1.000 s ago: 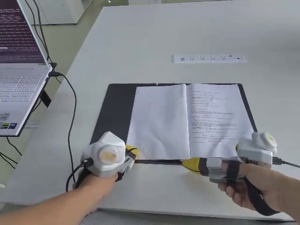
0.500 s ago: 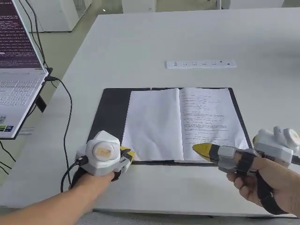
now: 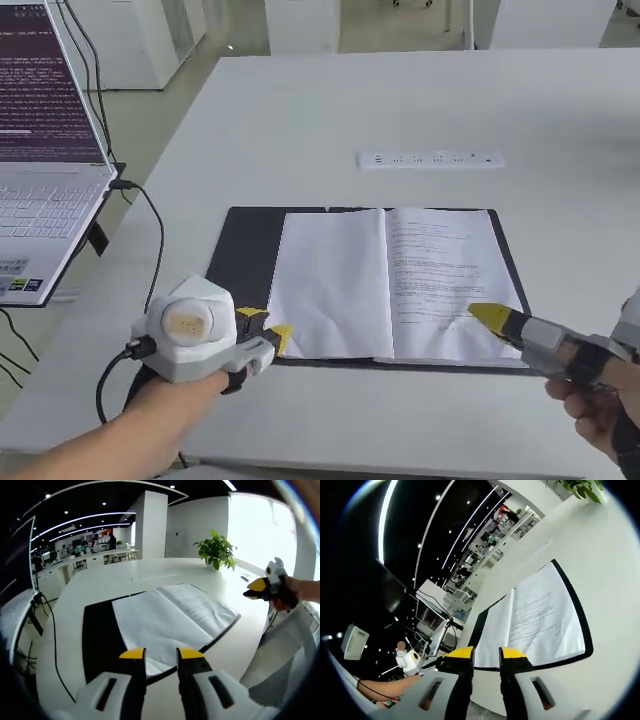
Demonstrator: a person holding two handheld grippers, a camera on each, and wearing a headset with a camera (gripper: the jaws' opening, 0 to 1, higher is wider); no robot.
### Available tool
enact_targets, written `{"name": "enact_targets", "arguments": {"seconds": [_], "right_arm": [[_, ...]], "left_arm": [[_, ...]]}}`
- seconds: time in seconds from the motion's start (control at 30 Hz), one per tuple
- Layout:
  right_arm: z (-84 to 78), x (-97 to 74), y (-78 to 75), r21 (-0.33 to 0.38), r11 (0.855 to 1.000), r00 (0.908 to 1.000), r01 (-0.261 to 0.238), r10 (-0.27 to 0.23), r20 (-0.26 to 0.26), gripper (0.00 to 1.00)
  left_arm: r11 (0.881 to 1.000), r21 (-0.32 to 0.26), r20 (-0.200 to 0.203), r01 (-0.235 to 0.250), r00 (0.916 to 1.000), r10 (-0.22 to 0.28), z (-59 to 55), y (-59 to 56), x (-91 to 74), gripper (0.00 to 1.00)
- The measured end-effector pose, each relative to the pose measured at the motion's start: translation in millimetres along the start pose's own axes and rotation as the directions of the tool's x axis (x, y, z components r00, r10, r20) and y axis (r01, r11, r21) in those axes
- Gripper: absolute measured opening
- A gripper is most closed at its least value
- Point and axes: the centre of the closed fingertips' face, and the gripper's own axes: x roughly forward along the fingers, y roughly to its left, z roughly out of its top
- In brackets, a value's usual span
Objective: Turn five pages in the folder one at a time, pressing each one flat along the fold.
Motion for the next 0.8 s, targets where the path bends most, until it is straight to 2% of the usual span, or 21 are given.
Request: {"name": "enact_targets", "arguments": {"seconds": [0.03,0.1,0.2,0.27,0.3,0.4,0.5,0.53,0.6,0.67,0.73,0.8], "right_arm": [[1.9,-3.3,0.0,-0.018,1.0,0.9999,0.01,-0.01,0.01,0.21],[4.0,-12.6,0.5,-0.009,1.0,0.9994,0.025,-0.025,0.022,0.24],[12.9,-24.9,-4.8,-0.037,0.997,0.995,0.066,-0.063,0.077,0.25],[19.9,-34.4,-10.7,-0.07,0.991,0.9875,0.113,-0.104,0.118,0.26],[23.4,-39.9,-15.8,-0.106,0.984,0.9824,0.146,-0.132,0.133,0.27],[30.0,-51.1,-22.3,-0.155,0.968,0.971,0.2,-0.174,0.164,0.29],[35.4,-60.5,-26.7,-0.185,0.952,0.9574,0.246,-0.208,0.2,0.29],[36.2,-64.6,-30.3,-0.203,0.941,0.9503,0.272,-0.229,0.211,0.29],[34.7,-68.6,-32.8,-0.214,0.932,0.9435,0.292,-0.244,0.224,0.29],[32.2,-69.7,-35.6,-0.234,0.923,0.9416,0.304,-0.254,0.22,0.29],[27.9,-70.3,-39.0,-0.23,0.924,0.9422,0.306,-0.26,0.212,0.29],[24.9,-71.4,-43.8,-0.248,0.913,0.9396,0.323,-0.278,0.2,0.29]], "left_arm": [[1.0,0.0,0.0,0.0,1.0,0.0,1.7,-0.4,-2.5,0.25],[1.0,-0.012,0.011,0.001,0.9999,0.0,7.3,-1.7,-9.3,0.29],[1.0,-0.027,0.022,0.005,0.9997,-0.004,12.5,-4.3,-17.6,0.34],[1.0,-0.016,0.037,0.009,0.9993,-0.008,17.2,-7.0,-24.1,0.36],[1.0,-0.014,0.039,0.007,0.9992,-0.007,18.6,-7.9,-26.9,0.36],[1.0,-0.003,0.052,0.009,0.9986,-0.009,24.2,-11.3,-37.4,0.39],[1.0,-0.029,0.071,0.001,0.9975,0.001,28.5,-11.2,-45.7,0.42],[0.999,-0.037,0.074,-0.001,0.9972,0.003,29.7,-11.9,-48.8,0.42],[0.999,-0.039,0.076,-0.006,0.9971,0.009,29.6,-11.7,-52.7,0.44],[0.999,-0.04,0.075,-0.012,0.9971,0.015,29.2,-10.9,-54.4,0.45],[0.999,-0.046,0.083,-0.01,0.9965,0.014,30.0,-12.2,-58.0,0.46],[0.999,-0.044,0.085,-0.011,0.9963,0.015,29.8,-12.6,-59.5,0.46]]}}
